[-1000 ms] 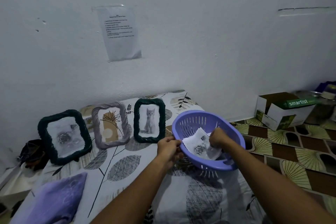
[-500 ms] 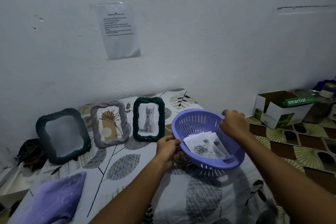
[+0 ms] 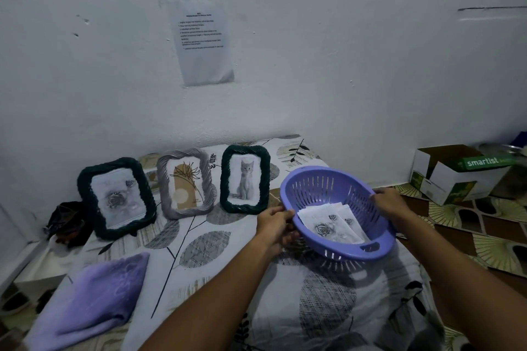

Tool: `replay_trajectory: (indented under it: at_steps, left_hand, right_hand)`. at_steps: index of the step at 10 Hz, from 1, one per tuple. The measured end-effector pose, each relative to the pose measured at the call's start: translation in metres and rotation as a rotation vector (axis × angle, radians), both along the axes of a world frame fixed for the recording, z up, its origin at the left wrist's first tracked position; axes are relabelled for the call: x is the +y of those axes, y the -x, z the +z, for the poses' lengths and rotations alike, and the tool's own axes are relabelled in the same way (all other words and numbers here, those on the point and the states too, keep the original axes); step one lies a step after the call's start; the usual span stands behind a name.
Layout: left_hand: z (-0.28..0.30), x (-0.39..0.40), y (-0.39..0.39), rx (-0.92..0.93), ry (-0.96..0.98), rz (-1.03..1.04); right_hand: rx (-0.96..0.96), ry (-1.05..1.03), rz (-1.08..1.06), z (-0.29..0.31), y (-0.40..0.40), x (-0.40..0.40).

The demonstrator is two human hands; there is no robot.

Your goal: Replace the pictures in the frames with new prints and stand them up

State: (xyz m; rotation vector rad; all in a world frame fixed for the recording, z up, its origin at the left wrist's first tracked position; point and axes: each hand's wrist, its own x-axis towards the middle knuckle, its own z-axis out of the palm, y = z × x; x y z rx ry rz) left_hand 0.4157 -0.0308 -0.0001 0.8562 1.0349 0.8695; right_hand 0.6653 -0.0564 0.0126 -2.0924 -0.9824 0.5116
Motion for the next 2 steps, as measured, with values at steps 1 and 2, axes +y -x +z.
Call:
replay_trajectory:
  at_steps: [1,2]
  left_hand:
    - [0.002,-0.006,0.011,0.058,-0.036,-0.033]
    - [0.005,-0.023,0.037,0.138,-0.12,-0.092]
  right_hand:
    - [-0.181,0.062,-0.012,0.0,0.003,-0.003]
    - [-0.297,-0.013,-0.018,0.019,0.017,-0.009]
